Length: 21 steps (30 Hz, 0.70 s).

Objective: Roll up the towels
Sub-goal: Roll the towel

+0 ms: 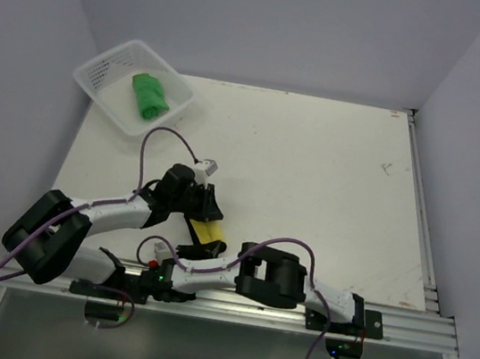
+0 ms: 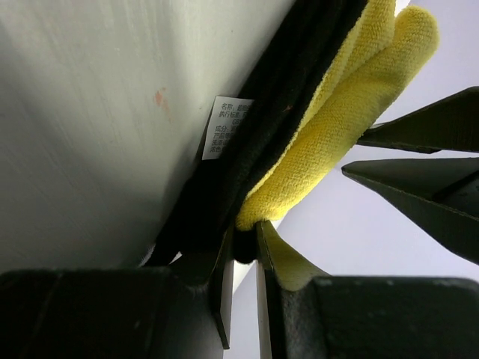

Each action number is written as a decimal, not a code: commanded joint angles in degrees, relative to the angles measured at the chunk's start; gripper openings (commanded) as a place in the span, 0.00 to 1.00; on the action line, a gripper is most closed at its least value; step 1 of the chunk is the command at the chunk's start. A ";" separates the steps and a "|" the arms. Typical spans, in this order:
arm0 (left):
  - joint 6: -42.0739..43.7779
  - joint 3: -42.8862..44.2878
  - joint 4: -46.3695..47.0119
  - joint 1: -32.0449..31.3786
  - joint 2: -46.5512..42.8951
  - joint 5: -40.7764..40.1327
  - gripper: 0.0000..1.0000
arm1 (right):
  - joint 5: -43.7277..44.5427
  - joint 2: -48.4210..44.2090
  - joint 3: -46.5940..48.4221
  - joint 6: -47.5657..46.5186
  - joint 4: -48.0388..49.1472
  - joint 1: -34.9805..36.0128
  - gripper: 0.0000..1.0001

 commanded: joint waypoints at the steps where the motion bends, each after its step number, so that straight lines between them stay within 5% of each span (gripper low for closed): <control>1: 1.90 -1.24 -0.07 -0.10 -2.19 0.18 0.25 | -23.19 7.24 -1.75 4.28 11.10 -1.85 0.00; 21: 0.14 -7.75 2.74 -0.10 -2.28 -1.93 0.25 | -22.41 2.25 -5.60 5.42 14.08 -2.37 0.05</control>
